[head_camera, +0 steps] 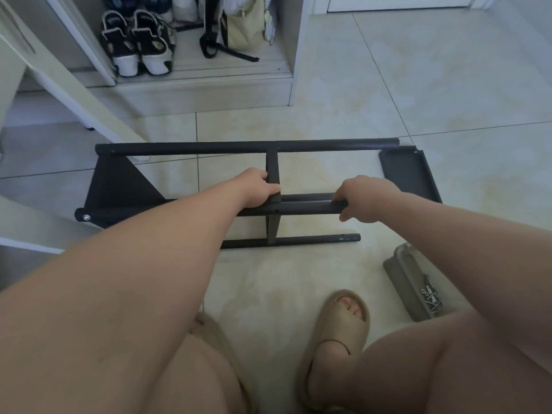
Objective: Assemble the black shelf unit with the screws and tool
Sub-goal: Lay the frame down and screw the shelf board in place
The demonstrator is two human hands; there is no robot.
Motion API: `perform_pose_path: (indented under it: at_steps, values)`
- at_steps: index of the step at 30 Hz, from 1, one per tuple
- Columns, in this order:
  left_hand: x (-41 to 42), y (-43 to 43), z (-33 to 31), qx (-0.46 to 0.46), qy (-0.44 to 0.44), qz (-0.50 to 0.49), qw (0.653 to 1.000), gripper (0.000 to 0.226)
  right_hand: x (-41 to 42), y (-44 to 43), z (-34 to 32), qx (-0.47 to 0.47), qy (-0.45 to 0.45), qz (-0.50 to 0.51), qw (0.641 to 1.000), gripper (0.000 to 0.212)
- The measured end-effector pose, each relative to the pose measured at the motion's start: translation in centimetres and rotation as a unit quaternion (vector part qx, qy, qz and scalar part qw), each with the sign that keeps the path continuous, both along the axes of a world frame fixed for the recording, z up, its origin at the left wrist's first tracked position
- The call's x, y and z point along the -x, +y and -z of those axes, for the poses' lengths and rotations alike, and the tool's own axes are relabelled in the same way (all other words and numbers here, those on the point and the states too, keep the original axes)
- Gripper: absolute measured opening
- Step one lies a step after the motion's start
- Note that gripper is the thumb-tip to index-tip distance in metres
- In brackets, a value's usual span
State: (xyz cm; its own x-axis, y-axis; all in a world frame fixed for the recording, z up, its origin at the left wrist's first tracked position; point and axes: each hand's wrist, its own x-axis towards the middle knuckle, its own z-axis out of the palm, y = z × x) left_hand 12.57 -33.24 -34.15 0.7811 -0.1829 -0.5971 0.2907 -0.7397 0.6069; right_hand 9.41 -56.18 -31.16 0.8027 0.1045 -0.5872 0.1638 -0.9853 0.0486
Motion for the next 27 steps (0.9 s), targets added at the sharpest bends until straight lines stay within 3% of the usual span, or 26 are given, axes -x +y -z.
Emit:
perform_pose_path:
  at_steps: [5, 19, 24, 27]
  values:
    - [-0.5, -1.0, -0.1, 0.013, -0.015, -0.029, 0.999, 0.033, 0.0, -0.7, 0.2, -0.01, -0.062, 0.018, 0.998, 0.021]
    - [-0.6, -1.4, -0.6, -0.022, -0.024, -0.02, 0.999, 0.031, 0.4, -1.5, 1.4, -0.047, -0.108, 0.037, 0.992, 0.018]
    - [1.1, -1.7, -2.2, -0.086, -0.023, -0.022, 0.996, 0.047, 2.3, -3.1, 0.5, -0.057, -0.077, -0.015, 0.995, 0.052]
    - [2.3, -2.9, -3.9, -0.114, -0.085, -0.049, 0.989, 0.059, 4.0, -4.1, -1.3, -0.053, -0.086, -0.014, 0.995, 0.066]
